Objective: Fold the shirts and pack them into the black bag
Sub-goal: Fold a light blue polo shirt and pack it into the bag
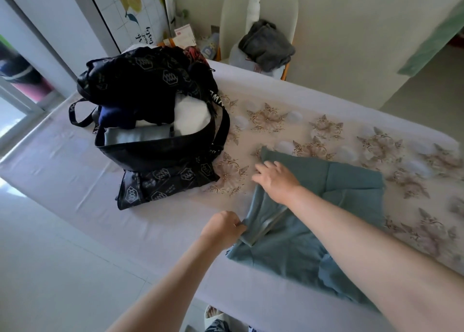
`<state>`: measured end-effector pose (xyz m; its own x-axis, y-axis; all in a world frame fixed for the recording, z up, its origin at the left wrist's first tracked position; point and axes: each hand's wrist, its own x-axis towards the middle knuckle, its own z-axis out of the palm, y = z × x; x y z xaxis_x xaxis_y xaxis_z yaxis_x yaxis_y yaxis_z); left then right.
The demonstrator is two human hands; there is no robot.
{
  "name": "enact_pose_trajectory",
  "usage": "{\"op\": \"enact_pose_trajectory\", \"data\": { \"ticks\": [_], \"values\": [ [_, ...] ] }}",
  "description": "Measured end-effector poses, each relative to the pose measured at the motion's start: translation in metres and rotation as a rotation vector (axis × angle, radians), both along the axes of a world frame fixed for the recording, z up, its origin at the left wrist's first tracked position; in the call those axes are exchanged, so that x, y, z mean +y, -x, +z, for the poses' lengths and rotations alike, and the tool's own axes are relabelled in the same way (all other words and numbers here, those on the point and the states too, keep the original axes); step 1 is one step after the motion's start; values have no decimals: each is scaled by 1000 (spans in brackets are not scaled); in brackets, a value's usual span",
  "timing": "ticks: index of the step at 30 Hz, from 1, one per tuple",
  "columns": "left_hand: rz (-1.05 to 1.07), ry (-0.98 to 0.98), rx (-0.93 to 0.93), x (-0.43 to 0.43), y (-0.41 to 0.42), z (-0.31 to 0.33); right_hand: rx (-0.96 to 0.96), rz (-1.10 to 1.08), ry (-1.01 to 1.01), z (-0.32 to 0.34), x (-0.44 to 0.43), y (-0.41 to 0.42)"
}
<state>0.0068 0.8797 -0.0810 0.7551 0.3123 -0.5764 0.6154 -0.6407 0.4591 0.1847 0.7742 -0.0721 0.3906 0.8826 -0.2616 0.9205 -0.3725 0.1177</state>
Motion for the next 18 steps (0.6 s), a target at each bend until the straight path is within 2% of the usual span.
{"op": "enact_pose_trajectory", "data": {
  "ticks": [3,7,13,18],
  "values": [
    [39,11,-52,-6,-3,1,12,164,68,-6,3,6],
    [-75,39,-2,-14,-12,11,-107,182,143,-5,-2,-6],
    [-281,164,96,-38,-62,70,118,-48,-209,31,-69,-36],
    [-539,248,90,-107,-111,108,70,-328,-297,50,-173,-44]
  ]
}}
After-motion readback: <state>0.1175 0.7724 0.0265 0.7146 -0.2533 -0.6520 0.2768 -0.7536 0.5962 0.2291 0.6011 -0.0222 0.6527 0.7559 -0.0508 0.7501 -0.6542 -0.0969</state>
